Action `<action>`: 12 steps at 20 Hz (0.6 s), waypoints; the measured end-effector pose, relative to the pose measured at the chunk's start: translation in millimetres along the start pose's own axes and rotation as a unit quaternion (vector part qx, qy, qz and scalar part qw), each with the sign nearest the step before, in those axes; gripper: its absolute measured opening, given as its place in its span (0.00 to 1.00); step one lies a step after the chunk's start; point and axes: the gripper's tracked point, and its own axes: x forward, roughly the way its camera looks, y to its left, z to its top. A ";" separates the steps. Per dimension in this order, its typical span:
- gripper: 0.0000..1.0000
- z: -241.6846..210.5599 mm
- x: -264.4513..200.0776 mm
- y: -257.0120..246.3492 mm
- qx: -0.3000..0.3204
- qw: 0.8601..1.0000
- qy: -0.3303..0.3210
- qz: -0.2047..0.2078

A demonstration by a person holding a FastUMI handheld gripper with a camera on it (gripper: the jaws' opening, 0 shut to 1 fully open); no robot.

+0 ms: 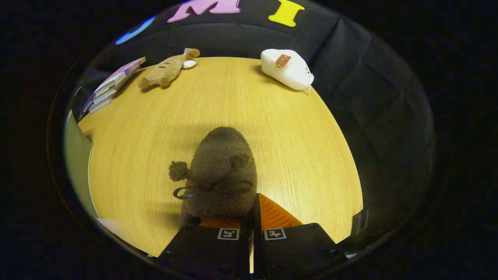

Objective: Open the storage box then place both shoes into the box .Put the left shoe in first, then the right shoe, with the right side of both shoes facing outward in a uniform manner.

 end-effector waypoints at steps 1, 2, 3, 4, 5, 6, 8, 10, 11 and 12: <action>0.06 -1.4 -4.6 3.5 0.012 1.000 0.003 0.007; 0.06 -1.4 -10.4 6.0 0.019 1.000 0.004 0.012; 0.06 0.7 -17.6 7.7 0.024 1.000 0.001 0.016; 0.06 3.8 -27.2 9.6 0.027 0.999 -0.004 0.021; 0.06 9.2 -37.3 13.0 0.028 0.999 -0.009 0.026; 0.06 14.8 -50.4 16.9 0.030 0.999 -0.015 0.032; 0.06 28.7 -80.0 32.5 0.034 0.998 -0.027 0.046; 0.06 43.3 -108.2 54.1 0.038 0.997 -0.037 0.063; 0.06 50.5 -122.8 69.0 0.040 0.996 -0.041 0.075; 0.06 56.7 -136.7 87.3 0.042 0.994 -0.042 0.090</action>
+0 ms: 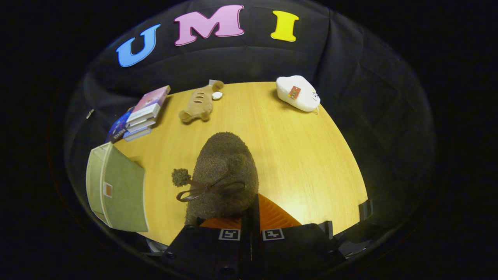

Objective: Open the storage box then place both shoes into the box .Put the left shoe in first, then the right shoe, with the right side of both shoes facing outward in a uniform manner.

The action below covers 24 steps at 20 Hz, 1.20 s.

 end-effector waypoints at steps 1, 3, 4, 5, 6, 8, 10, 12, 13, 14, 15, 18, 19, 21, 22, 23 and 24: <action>0.06 4.6 -10.7 24.6 0.003 1.000 0.002 0.019; 0.06 12.5 -28.3 72.0 0.005 0.998 0.004 0.055; 0.06 15.3 -36.0 95.2 0.006 0.997 0.006 0.070; 0.06 17.0 -42.7 117.3 0.007 0.996 0.007 0.084; 0.06 18.6 -48.5 140.5 0.009 0.995 0.010 0.099; 0.06 19.2 -57.3 185.8 0.010 0.992 0.019 0.122; 0.06 17.4 -60.6 224.8 0.010 0.990 0.028 0.138; 0.06 14.5 -61.3 260.5 0.007 0.988 0.038 0.148; 0.06 12.0 -60.0 276.3 0.004 0.988 0.042 0.151; 0.06 9.1 -57.0 290.5 -0.001 0.987 0.048 0.152; 0.06 3.9 -53.3 301.8 -0.006 0.987 0.055 0.149; 0.06 -15.7 -37.9 324.8 -0.022 0.989 0.084 0.122; 0.06 -21.3 -32.2 330.4 -0.029 0.989 0.092 0.111; 0.06 -33.3 -23.9 339.3 -0.043 0.989 0.107 0.094; 0.07 -37.7 -21.3 342.3 -0.049 0.988 0.113 0.088; 0.07 -41.0 -17.2 345.3 -0.056 0.988 0.116 0.083; 0.08 -43.3 -14.3 346.9 -0.062 0.988 0.118 0.079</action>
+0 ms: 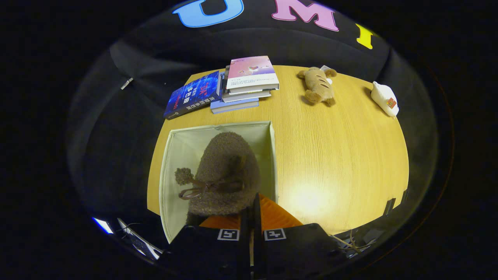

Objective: Open the storage box then place both shoes into the box .Put the left shoe in first, then the right shoe, with the right side of both shoes facing outward in a uniform manner.

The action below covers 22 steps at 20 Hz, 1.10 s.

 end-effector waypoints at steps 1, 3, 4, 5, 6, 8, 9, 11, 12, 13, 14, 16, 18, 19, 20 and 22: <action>0.11 -1.8 3.4 0.3 -0.007 1.000 0.004 -0.007; 0.13 -6.8 7.9 0.9 -0.016 1.000 0.012 -0.012; 0.15 -8.8 9.3 1.8 -0.017 1.000 0.017 -0.011; 0.17 -11.1 9.1 6.7 -0.014 1.000 0.022 -0.003; 0.21 -11.4 6.7 11.2 -0.013 1.000 0.025 0.006; 0.33 -9.8 2.6 17.8 -0.018 0.999 0.021 0.022; 0.43 -10.3 0.1 18.1 -0.021 0.999 0.020 0.027; 0.72 -11.7 -3.3 20.6 -0.024 0.999 0.017 0.039; 0.86 -13.1 -4.6 20.2 -0.026 0.999 0.017 0.043; 0.88 -13.5 -5.7 21.4 -0.028 0.998 0.015 0.048; 0.92 -14.0 -7.6 22.8 -0.031 0.998 0.012 0.053; 0.97 -15.7 -14.1 21.5 -0.039 0.997 0.004 0.059; 0.99 -16.1 -23.8 20.7 -0.047 0.996 -0.010 0.071; 1.00 -14.8 -30.7 17.4 -0.049 0.996 -0.022 0.076; 1.00 -14.1 -38.0 12.9 -0.051 0.995 -0.034 0.082; 1.00 -10.6 -51.9 1.1 -0.053 0.992 -0.064 0.092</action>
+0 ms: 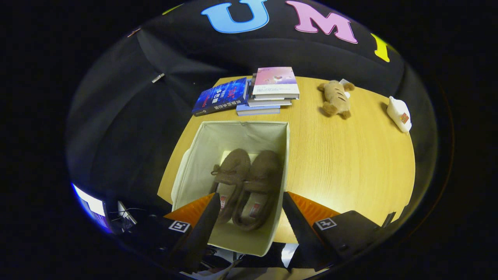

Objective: Open the storage box then place both shoes into the box .Put the left shoe in first, then the right shoe, with the right side of both shoes facing outward in a uniform manner.

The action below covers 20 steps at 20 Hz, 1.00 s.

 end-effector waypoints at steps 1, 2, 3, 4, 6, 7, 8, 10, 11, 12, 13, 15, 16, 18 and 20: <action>1.00 2.4 -8.7 -7.4 -0.004 1.000 -0.018 0.002; 0.99 6.3 -17.4 -16.2 -0.007 0.999 -0.040 0.001; 0.99 9.9 -26.8 -25.8 -0.009 0.998 -0.064 -0.002; 0.99 13.9 -35.2 -36.1 -0.011 0.996 -0.086 -0.006; 0.99 21.5 -51.5 -57.9 -0.011 0.992 -0.127 -0.017; 0.99 25.9 -60.4 -70.3 -0.011 0.989 -0.145 -0.023; 0.99 32.3 -69.6 -83.3 -0.012 0.986 -0.165 -0.031; 0.99 44.7 -90.5 -105.7 -0.019 0.978 -0.201 -0.045; 0.99 51.1 -100.4 -118.1 -0.025 0.974 -0.220 -0.054; 0.99 57.0 -110.2 -128.5 -0.033 0.968 -0.240 -0.063; 0.99 62.6 -120.9 -138.0 -0.041 0.962 -0.259 -0.071; 0.99 73.3 -144.1 -154.2 -0.060 0.950 -0.294 -0.088; 0.99 77.1 -154.7 -160.1 -0.067 0.944 -0.309 -0.096; 0.99 82.2 -175.1 -169.5 -0.073 0.933 -0.335 -0.109; 0.99 84.9 -194.6 -179.6 -0.069 0.924 -0.355 -0.124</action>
